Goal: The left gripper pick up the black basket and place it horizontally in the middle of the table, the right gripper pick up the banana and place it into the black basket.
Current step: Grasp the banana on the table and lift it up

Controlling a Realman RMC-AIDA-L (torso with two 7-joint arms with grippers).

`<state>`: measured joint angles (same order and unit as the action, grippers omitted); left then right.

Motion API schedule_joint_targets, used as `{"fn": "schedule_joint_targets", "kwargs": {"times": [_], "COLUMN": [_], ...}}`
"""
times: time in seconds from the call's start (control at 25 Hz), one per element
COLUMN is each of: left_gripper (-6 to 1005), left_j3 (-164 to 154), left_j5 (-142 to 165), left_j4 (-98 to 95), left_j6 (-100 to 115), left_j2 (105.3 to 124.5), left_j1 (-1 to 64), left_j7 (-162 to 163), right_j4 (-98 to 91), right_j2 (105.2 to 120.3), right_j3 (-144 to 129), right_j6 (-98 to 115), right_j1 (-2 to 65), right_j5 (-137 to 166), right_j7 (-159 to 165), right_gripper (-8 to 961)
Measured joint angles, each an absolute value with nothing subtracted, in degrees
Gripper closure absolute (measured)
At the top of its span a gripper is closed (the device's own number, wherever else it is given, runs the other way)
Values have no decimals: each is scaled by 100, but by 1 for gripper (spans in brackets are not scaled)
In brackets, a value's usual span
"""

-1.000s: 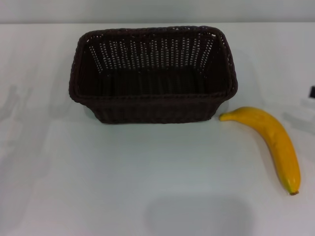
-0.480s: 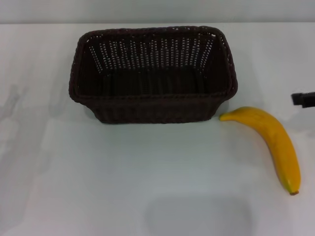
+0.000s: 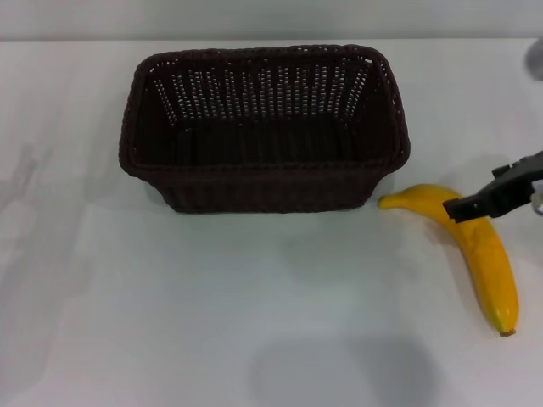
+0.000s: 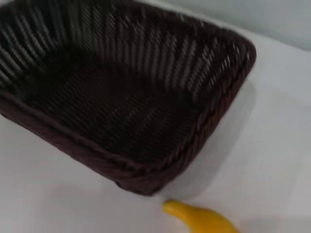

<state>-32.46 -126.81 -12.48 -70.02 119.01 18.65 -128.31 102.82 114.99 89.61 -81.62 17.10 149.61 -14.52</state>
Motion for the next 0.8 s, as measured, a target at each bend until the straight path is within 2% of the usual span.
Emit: {"fn": "schedule_joint_targets", "kwargs": {"times": [0.8], "left_gripper": [136], "left_j3": [-3243], "left_j5": [-12682], "left_j4": [-1248], "left_j6": [-6998], "left_j2": [11891], "left_j1": [1872], "left_j7": [-12842], "right_j4": [9304], "right_j2": [11514], "right_j3": [8223], "right_j6": [-7406], "right_j1": [1749], "right_j5": [15553], "right_j7": [-805], "right_gripper": [209]}}
